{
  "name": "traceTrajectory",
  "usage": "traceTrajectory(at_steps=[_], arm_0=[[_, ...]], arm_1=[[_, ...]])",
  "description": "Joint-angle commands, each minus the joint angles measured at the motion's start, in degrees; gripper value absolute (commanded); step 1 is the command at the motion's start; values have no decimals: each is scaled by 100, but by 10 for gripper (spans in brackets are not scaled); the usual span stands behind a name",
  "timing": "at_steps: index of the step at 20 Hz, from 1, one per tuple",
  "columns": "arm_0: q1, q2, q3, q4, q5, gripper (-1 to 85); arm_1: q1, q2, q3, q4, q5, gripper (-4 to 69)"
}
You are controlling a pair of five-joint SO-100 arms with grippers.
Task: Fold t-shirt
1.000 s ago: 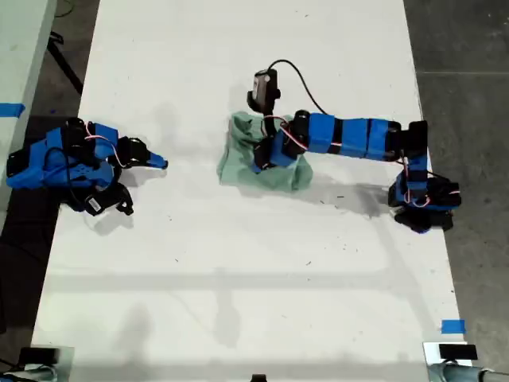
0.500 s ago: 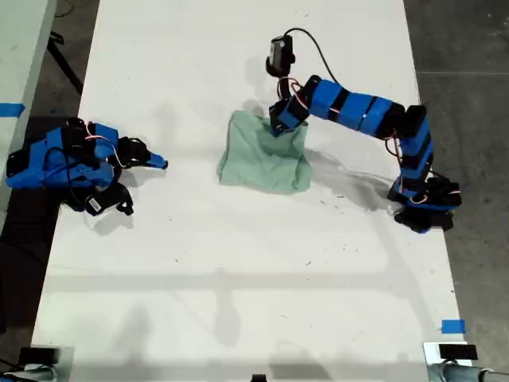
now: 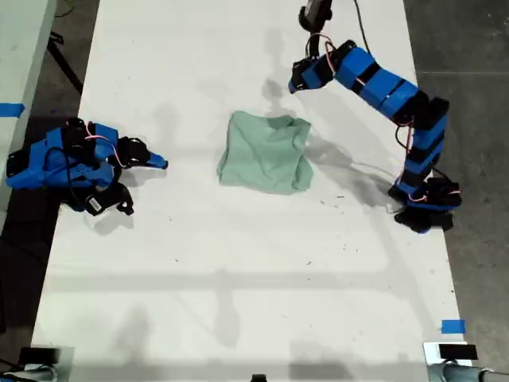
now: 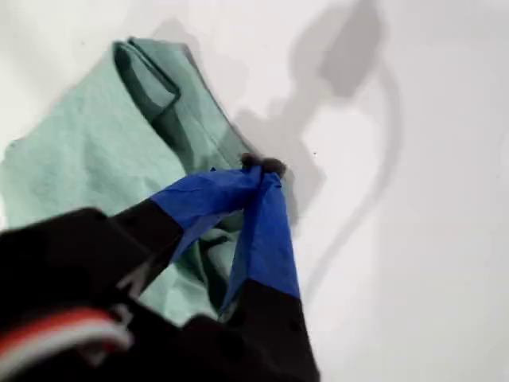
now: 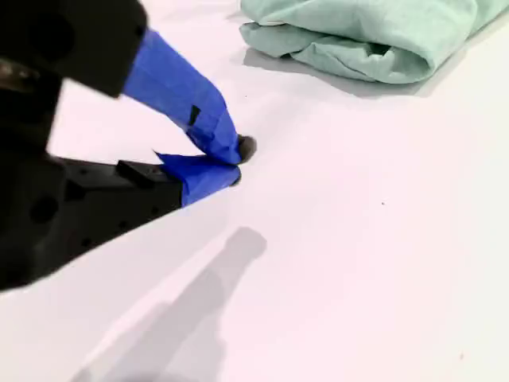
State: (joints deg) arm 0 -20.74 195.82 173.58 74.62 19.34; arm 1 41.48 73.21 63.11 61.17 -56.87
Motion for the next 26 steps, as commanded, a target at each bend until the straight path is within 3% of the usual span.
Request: traceTrajectory(at_steps=[1,3,5,11,13,17,20,21,24,26], arm_0=[[-114,18,-26,35,-79,77],[26,18,-26,97,-149,77],[123,18,-26,316,-264,75],[264,18,-26,308,-220,73],[264,18,-26,308,-220,73],[255,18,-18,308,-220,73],[255,18,-18,308,-220,73],[255,18,-18,308,-220,73],[255,18,-18,308,-211,73],[246,18,-18,308,-211,73]], arm_1=[[-70,2118,642,642,431,-12],[-237,3577,1986,1125,1178,-12],[-580,5186,3902,1169,2206,-12],[-2399,9712,9079,791,6082,-13],[-3067,11698,10248,1257,7304,-13],[-3155,12322,10503,1327,7251,-6],[-3164,12331,11250,870,7286,40],[-3076,12190,11259,826,6565,52],[-3032,12322,11250,817,2303,57],[-3076,12322,11241,853,2320,45]])
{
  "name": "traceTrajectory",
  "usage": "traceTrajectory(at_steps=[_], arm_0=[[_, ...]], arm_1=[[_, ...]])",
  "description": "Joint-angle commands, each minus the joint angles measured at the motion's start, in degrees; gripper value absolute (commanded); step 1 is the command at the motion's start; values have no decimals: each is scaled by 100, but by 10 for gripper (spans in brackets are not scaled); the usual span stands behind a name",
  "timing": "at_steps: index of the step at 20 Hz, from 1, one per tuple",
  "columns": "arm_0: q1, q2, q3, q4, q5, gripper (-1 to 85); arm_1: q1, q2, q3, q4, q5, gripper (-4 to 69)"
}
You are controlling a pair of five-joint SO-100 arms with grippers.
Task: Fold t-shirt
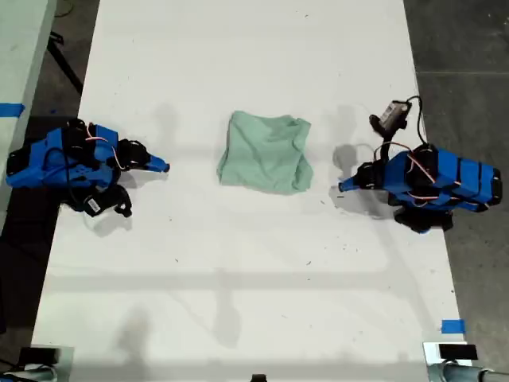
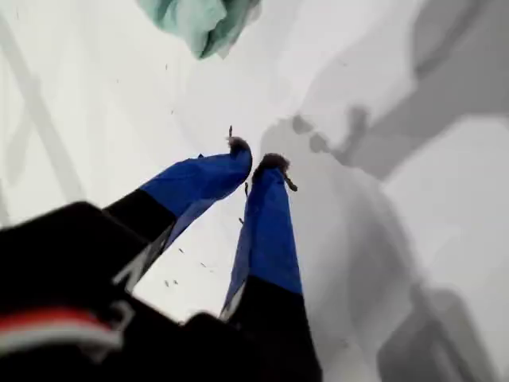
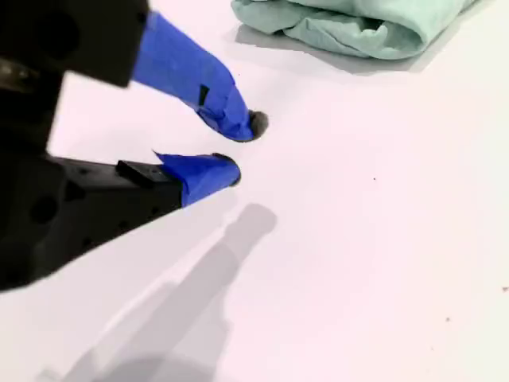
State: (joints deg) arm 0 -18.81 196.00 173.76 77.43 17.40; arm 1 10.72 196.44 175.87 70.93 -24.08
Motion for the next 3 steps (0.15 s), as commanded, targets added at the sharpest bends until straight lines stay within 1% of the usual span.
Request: traceTrajectory(at_steps=[1,3], arm_0=[[53,0,-35,26,-18,73],[53,0,-35,26,-18,73]], arm_1=[[0,0,-35,-123,-958,43],[0,0,-35,-123,-958,43]])
